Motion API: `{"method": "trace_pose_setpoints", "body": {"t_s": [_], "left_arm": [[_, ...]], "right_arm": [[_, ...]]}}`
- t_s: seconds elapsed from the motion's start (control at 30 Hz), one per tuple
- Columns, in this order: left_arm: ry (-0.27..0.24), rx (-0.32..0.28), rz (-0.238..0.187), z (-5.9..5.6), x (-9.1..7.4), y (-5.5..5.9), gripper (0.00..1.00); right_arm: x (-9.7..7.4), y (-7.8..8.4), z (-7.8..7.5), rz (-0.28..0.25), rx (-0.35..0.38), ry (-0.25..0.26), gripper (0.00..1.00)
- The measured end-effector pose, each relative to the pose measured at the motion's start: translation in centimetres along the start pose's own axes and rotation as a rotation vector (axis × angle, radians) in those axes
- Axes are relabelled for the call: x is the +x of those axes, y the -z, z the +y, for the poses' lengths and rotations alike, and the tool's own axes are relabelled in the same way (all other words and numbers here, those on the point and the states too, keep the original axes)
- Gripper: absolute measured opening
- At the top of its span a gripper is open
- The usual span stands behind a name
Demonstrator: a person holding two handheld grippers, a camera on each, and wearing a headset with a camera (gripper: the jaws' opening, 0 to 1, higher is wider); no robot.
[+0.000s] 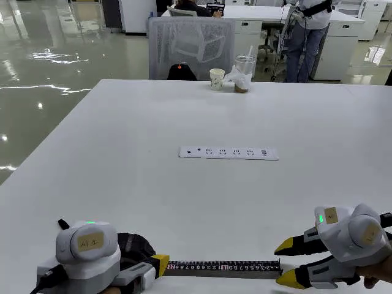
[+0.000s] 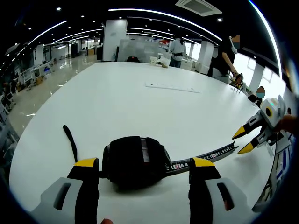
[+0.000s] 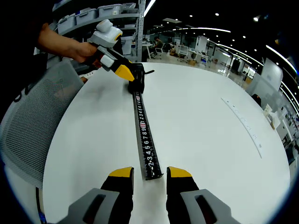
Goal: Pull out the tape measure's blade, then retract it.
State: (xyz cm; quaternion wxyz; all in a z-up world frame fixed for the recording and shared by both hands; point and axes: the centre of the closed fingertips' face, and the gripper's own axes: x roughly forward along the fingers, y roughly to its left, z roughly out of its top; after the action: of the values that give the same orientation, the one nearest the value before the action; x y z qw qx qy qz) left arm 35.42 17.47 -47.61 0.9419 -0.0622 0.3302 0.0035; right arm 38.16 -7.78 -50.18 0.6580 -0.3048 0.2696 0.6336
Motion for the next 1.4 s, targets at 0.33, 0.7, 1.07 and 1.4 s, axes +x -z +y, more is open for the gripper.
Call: {"method": "trace_pose_setpoints", "body": {"t_s": [0.33,0.7,1.07,1.4], "left_arm": [[-0.003,-0.003,0.017,0.5,0.7,0.2,0.67],[-0.015,0.011,0.033,0.8,1.3,0.3,0.65],[-0.030,-0.004,0.045,1.1,2.0,0.4,0.64],[-0.049,-0.010,0.052,1.2,2.2,0.5,0.65]], "right_arm": [[0.6,0.8,0.0,0.032,-0.023,-0.021,0.18],[1.0,1.2,-0.1,0.052,-0.060,-0.021,0.12],[1.1,1.3,-0.1,0.049,-0.057,-0.026,0.11],[1.1,1.2,-0.1,0.044,-0.043,-0.021,0.10]]}}
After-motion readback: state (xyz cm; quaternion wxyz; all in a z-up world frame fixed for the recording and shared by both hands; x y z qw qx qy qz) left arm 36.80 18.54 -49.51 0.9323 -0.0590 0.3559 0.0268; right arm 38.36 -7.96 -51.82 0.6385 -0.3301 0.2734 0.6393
